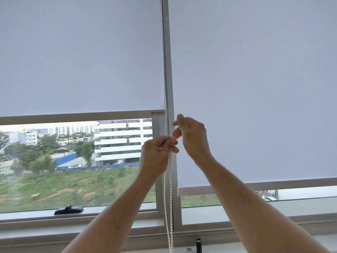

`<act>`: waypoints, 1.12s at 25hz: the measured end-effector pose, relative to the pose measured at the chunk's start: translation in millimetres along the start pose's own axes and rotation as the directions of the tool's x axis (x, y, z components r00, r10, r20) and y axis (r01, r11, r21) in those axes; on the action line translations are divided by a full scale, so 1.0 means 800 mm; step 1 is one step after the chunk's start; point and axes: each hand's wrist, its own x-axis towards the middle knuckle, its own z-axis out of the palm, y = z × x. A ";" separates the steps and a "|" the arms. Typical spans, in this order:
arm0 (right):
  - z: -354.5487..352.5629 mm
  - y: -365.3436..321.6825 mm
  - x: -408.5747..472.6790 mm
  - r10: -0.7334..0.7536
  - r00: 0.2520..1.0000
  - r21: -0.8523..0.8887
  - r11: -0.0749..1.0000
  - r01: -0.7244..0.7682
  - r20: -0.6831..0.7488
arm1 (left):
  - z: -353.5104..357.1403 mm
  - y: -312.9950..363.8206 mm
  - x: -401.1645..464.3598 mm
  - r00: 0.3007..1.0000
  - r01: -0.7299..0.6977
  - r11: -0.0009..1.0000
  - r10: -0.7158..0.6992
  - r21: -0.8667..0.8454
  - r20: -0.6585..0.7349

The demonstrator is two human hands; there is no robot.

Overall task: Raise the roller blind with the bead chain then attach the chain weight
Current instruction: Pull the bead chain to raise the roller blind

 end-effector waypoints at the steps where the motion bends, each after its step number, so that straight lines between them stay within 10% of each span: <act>1: 0.004 -0.012 0.014 0.005 1.000 0.018 1.000 -0.005 0.011 | 0.002 -0.001 -0.003 1.000 0.000 1.000 0.000 0.011 0.003; 13: 0.013 -0.057 0.048 -0.050 0.998 0.050 0.998 0.047 0.048 | -0.022 -0.021 -0.017 0.980 -0.116 0.989 0.099 0.089 0.170; 18: 0.007 -0.051 0.029 -0.110 0.992 -0.059 0.992 0.113 0.055 | -0.031 0.011 0.021 0.976 -0.186 0.977 0.196 0.101 -0.091; 28: 0.013 -0.015 -0.035 -0.077 0.993 0.039 0.997 0.073 0.091 | -0.011 0.095 0.091 0.997 -0.069 0.986 0.066 -0.150 -0.027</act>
